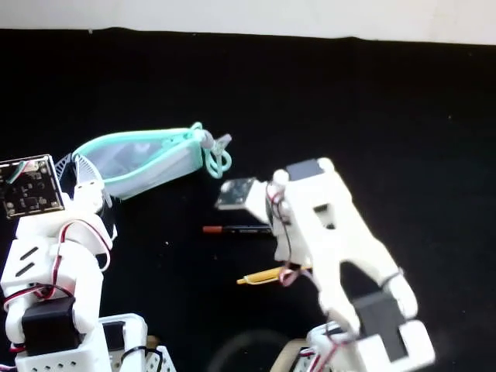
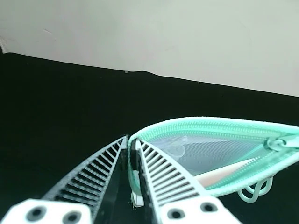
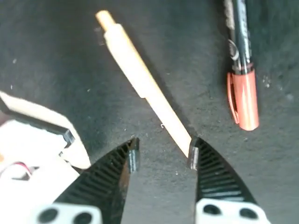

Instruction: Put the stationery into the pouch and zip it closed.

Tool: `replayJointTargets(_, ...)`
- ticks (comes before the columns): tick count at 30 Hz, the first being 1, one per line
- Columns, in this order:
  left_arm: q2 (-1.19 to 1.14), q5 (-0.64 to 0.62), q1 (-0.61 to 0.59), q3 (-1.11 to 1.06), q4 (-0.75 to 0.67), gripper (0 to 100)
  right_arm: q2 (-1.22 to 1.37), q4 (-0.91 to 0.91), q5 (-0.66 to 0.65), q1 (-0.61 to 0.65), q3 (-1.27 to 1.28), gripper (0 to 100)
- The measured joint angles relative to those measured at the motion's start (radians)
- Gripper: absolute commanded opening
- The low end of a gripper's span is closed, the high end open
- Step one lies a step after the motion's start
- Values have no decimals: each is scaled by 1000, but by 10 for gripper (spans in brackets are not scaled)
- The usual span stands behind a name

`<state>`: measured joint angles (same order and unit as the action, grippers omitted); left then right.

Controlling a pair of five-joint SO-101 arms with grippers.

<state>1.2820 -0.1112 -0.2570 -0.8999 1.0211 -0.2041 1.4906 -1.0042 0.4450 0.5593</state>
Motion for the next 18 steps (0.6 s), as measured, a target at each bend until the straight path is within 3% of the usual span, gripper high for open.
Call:
replayJointTargets(4, 0, 0, -6, 0, 0, 7, -170, -8, -100, 94, 98, 181)
replayJointTargets(7, 0, 0, -6, 0, 0, 7, -219, -64, -117, 175, 147, 245)
replayJointTargets(10, 0, 0, -6, 0, 0, 7, -218, -152, -121, 229, 193, 289)
replayJointTargets(18, 0, 0, -6, 0, 0, 7, -94, -298, -130, 347, 215, 289)
